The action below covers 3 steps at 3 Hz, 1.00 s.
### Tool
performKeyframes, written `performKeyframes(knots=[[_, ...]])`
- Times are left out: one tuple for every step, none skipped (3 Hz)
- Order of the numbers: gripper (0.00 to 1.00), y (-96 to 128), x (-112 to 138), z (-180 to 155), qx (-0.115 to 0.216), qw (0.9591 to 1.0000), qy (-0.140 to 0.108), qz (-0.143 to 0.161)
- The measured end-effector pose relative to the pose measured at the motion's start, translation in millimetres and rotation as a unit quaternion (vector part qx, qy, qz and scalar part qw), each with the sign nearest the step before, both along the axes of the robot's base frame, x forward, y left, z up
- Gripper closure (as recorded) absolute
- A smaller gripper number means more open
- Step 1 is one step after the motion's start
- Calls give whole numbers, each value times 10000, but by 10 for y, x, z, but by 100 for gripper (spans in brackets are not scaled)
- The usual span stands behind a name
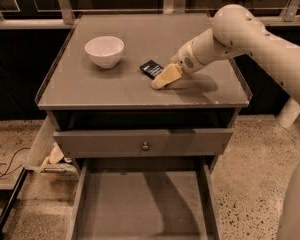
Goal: Place rxbar blueberry into middle drawer
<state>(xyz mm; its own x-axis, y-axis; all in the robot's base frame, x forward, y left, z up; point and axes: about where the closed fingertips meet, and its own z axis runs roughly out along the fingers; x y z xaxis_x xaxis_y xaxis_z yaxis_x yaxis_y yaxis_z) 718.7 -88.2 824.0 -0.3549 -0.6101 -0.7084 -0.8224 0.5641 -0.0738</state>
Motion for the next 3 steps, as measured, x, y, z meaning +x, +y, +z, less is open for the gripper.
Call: performKeyframes(knots=[[64, 0, 0, 0, 0, 10000, 0, 0], [89, 1, 0, -1, 0, 10000, 0, 0], [100, 1, 0, -1, 0, 10000, 1, 1]])
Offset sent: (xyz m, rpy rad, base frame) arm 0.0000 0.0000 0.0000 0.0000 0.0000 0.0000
